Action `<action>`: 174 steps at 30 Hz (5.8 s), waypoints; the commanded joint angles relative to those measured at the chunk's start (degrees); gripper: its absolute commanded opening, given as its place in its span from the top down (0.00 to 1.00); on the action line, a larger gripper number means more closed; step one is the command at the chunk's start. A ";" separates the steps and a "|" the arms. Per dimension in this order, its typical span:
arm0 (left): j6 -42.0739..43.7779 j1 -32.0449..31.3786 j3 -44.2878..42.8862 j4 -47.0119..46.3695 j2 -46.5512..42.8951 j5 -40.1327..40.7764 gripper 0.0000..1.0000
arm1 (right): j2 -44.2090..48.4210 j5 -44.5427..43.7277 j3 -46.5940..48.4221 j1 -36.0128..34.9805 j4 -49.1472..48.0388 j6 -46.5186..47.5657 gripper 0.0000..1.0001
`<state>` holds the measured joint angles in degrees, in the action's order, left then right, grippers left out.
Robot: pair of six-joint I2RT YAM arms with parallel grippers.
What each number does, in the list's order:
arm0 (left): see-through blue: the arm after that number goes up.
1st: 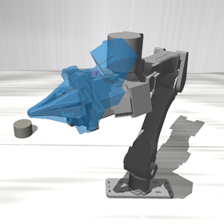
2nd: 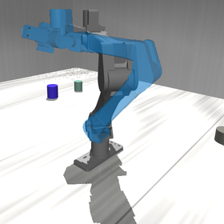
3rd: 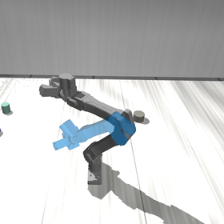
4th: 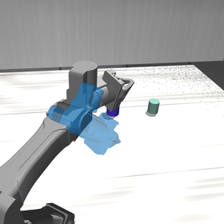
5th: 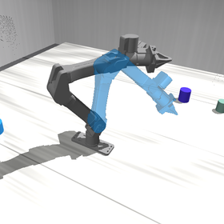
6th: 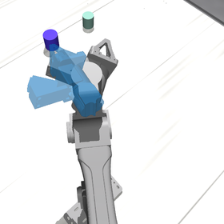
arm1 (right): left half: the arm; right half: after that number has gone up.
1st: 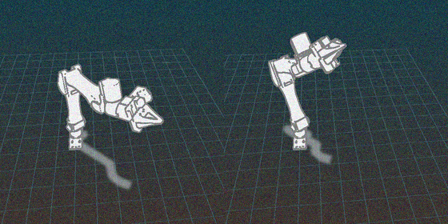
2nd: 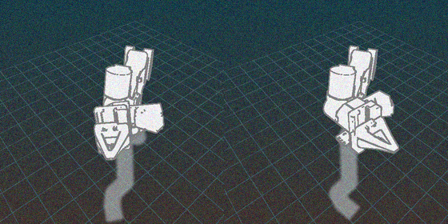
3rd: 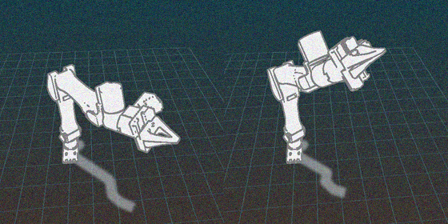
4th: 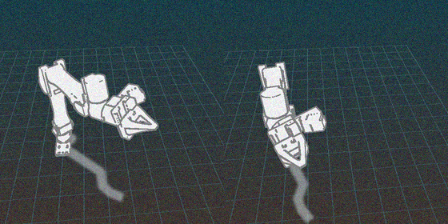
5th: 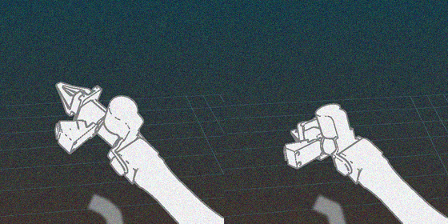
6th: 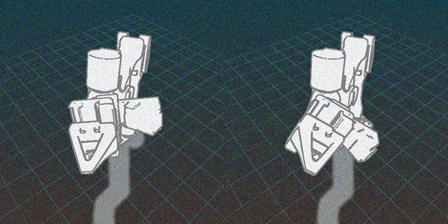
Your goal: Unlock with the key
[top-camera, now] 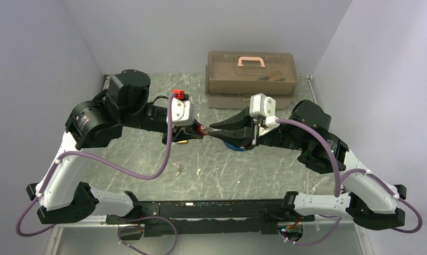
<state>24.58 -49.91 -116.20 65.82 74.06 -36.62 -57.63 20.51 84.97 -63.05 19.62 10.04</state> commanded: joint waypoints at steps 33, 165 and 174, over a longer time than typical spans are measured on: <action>-1.62 0.83 -0.92 -1.75 -1.47 -2.29 1.00 | -2.84 -5.53 7.78 -0.06 7.37 2.36 1.00; -11.92 10.80 -0.62 -8.59 -2.52 -19.99 1.00 | -1.06 5.17 1.54 2.63 -4.95 -4.47 1.00; -12.39 10.78 -3.20 -9.49 -1.93 -20.82 1.00 | -0.08 6.78 -5.37 4.53 -12.75 -10.78 1.00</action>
<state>12.75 -39.18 -115.57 60.80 72.29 -55.18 -58.24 25.74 82.83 -59.37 11.60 3.31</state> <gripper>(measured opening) 0.252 0.007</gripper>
